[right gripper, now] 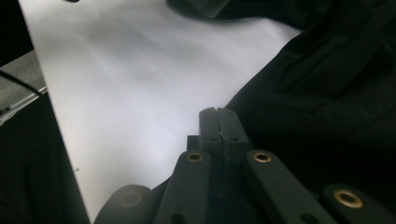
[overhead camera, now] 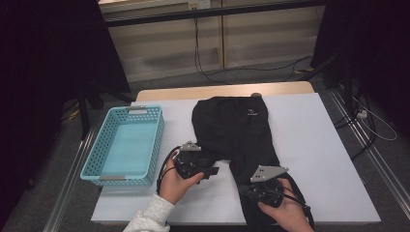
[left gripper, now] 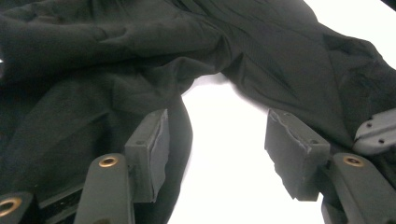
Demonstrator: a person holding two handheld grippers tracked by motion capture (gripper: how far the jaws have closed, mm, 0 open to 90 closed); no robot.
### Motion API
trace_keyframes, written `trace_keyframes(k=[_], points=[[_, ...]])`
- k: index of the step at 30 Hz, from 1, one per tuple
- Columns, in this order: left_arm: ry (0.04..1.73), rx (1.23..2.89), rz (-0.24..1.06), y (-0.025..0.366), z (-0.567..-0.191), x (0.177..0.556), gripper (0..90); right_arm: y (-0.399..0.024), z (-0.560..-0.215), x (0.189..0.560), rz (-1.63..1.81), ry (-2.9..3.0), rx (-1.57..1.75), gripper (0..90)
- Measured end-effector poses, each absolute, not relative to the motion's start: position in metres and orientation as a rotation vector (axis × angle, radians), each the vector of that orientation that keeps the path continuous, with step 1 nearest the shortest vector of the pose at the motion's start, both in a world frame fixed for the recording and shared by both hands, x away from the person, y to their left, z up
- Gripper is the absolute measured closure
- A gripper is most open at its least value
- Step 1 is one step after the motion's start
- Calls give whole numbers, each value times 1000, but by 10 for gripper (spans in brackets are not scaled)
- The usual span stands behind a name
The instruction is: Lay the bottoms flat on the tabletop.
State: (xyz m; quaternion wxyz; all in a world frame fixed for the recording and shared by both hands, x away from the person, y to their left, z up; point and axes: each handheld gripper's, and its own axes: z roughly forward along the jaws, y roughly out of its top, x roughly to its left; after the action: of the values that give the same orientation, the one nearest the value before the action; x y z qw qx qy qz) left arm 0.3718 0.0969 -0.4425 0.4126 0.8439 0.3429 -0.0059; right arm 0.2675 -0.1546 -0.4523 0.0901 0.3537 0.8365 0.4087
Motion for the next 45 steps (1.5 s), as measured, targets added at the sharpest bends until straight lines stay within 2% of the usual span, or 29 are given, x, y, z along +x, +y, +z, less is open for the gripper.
trace_keyframes(k=[2,4,10,21,28,32,35,39,45], points=[[858,2123,-19,95,-443,372,399,-150,-454,266,1180,2503,1036,884],[856,2125,-20,94,-443,371,389,-149,-455,266,1143,2493,1042,763],[846,2129,-30,89,-443,371,378,-167,-447,267,1181,2416,1104,611],[807,2148,-44,69,-450,370,362,-222,-443,263,1097,2225,1269,507],[804,2141,-19,56,-454,377,385,-250,-446,256,1035,2148,1354,480],[834,2139,3,48,-457,381,459,-265,-449,248,1000,2120,1399,480],[840,2140,17,43,-460,383,471,-272,-452,241,997,2108,1432,481],[839,2157,51,37,-461,385,540,-278,-455,234,965,2116,1454,514],[858,2153,-38,32,-462,385,775,-283,-459,227,968,2124,1500,533]])
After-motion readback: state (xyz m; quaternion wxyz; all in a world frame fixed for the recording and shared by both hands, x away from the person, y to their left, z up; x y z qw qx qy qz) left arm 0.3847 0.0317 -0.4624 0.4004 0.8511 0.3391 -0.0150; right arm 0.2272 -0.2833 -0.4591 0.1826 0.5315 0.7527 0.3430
